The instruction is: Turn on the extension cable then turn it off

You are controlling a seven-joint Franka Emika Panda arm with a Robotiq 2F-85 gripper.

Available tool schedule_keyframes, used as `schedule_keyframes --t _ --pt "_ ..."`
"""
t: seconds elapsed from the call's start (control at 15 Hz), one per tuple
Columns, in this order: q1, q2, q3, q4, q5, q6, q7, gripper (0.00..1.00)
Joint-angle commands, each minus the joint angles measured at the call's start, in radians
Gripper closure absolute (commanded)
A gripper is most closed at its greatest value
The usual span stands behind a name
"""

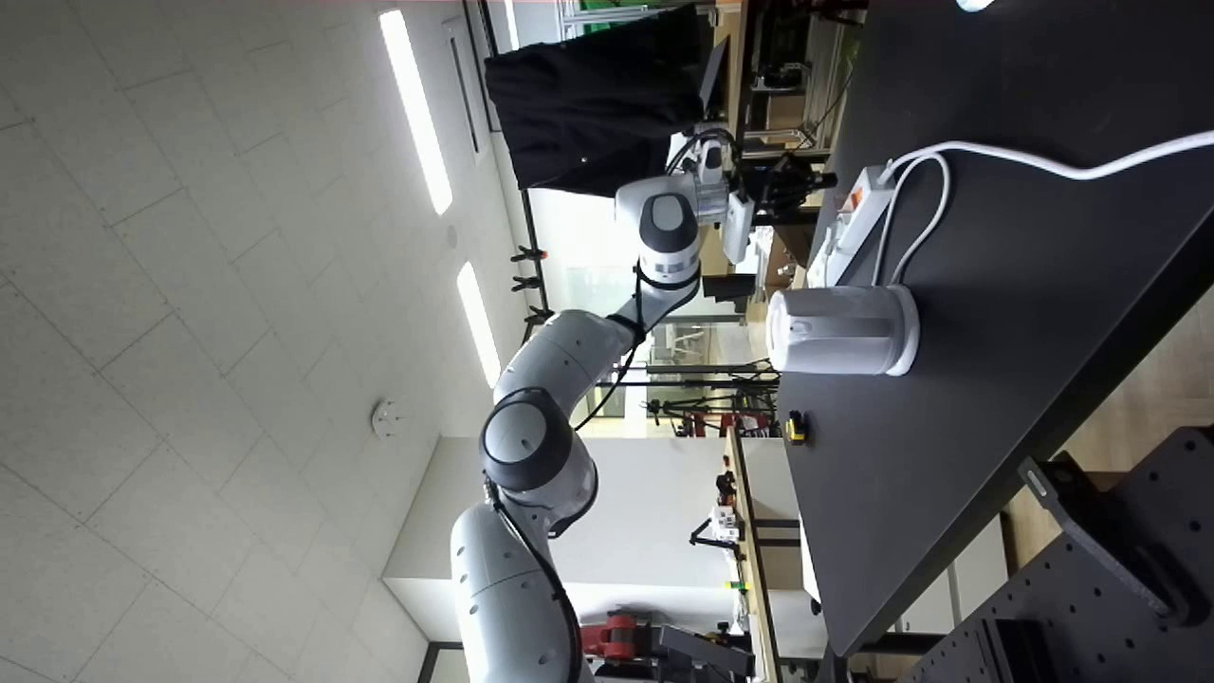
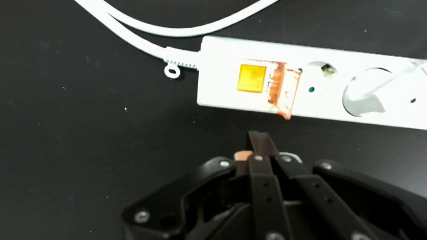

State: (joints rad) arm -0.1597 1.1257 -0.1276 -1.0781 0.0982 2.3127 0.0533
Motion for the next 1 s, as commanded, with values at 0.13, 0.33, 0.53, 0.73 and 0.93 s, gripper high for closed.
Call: schedule_keyframes --t 0.13,0.33,0.53,0.73,0.93 --pt "0.01 -0.19 0.002 -0.332 -0.021 0.148 0.001 1.0" --pt "0.014 -0.264 0.003 -0.472 -0.024 0.209 -0.001 1.0" --pt "0.016 -0.323 0.003 -0.598 -0.026 0.292 0.0 1.0" --pt "0.014 -0.352 0.007 -0.675 -0.022 0.369 0.001 1.0" --pt "0.013 -0.36 0.01 -0.716 -0.02 0.443 0.0 1.0"
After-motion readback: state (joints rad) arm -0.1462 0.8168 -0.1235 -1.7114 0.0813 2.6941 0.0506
